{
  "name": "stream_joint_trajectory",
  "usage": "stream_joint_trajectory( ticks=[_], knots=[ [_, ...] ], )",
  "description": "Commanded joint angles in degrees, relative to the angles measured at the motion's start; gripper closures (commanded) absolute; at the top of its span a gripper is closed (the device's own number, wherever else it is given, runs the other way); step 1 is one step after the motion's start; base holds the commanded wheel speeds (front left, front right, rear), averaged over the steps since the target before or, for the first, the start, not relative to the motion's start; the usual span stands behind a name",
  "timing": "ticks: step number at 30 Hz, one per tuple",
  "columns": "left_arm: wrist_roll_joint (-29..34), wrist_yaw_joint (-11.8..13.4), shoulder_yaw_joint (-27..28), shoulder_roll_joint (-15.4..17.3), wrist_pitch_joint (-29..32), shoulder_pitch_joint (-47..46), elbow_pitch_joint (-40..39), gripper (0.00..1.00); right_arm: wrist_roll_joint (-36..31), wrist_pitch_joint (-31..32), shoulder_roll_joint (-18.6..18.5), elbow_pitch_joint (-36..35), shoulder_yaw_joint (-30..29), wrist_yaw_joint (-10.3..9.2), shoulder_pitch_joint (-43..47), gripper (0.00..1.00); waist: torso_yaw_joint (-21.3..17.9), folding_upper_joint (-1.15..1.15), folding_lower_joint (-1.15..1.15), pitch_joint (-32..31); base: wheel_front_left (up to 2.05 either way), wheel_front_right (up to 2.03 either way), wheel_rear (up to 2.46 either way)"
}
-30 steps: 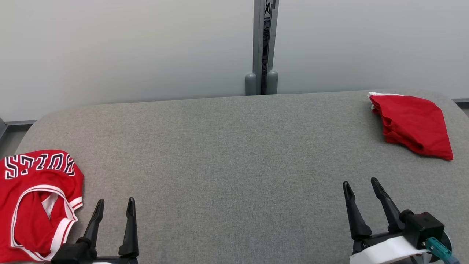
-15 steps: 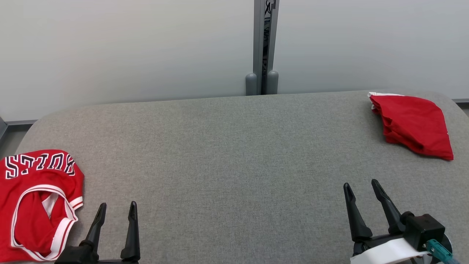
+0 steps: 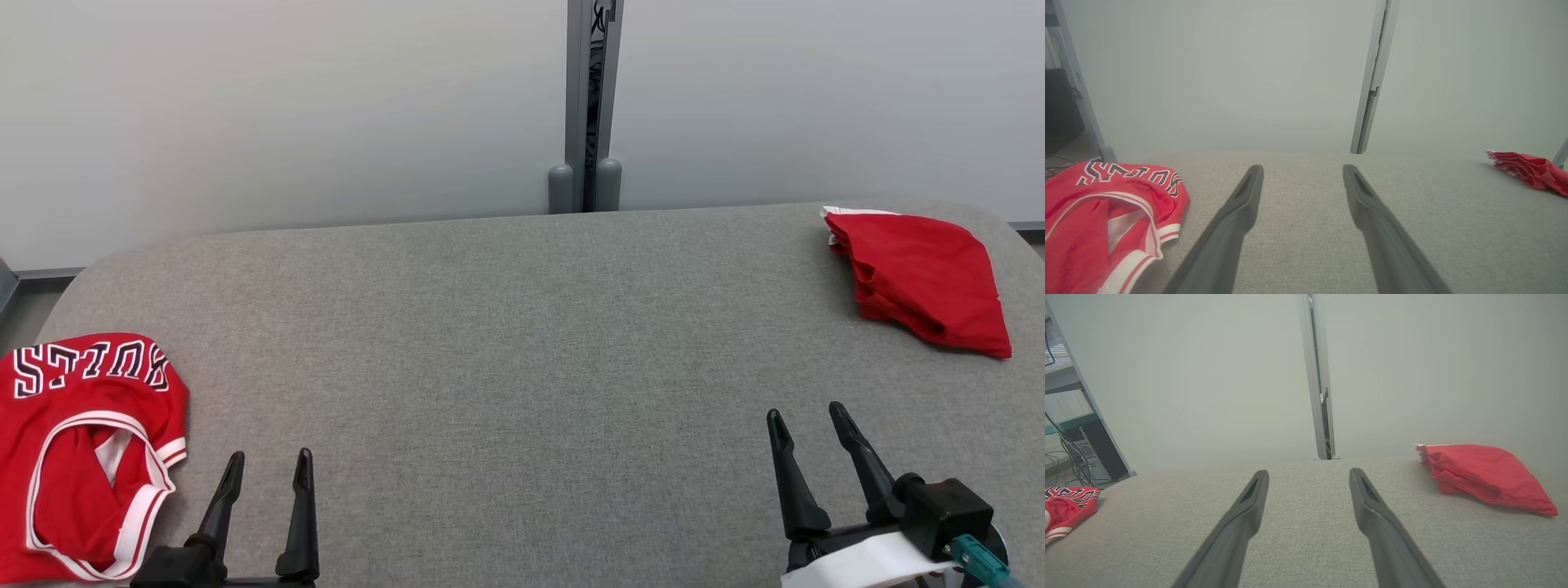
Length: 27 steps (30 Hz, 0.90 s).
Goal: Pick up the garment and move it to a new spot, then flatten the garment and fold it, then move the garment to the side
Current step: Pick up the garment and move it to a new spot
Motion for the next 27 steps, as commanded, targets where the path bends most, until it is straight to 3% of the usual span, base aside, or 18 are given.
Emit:
stream_joint_trajectory(
  ticks=[1, 12, 27],
  knots=[
    [-0.3, 0.3, 0.0, 0.2, -0.1, -1.0, 0.2, 0.0, 0.3, -0.3, -0.2, -0.1, -0.4, 0.01, 0.2, 0.0, 0.2, 0.0, 0.0, 0.0, 0.0, 0.0, 0.0],
    [-0.5, 0.9, -0.7, 0.2, -0.1, -1.5, -0.4, 0.0, 0.5, -0.3, 0.1, -0.4, 0.7, 0.01, 0.5, 0.0, 3.6, 0.0, 0.0, 0.5, 0.0, 0.0, 0.0],
    [-1.4, 2.0, -0.4, 0.2, -0.1, -1.6, -2.1, 0.0, 0.9, -0.3, 0.5, -0.3, 3.2, 0.01, -0.6, 0.0, 12.9, 0.0, 0.0, 0.4, 0.0, 0.0, 0.0]
  ],
)
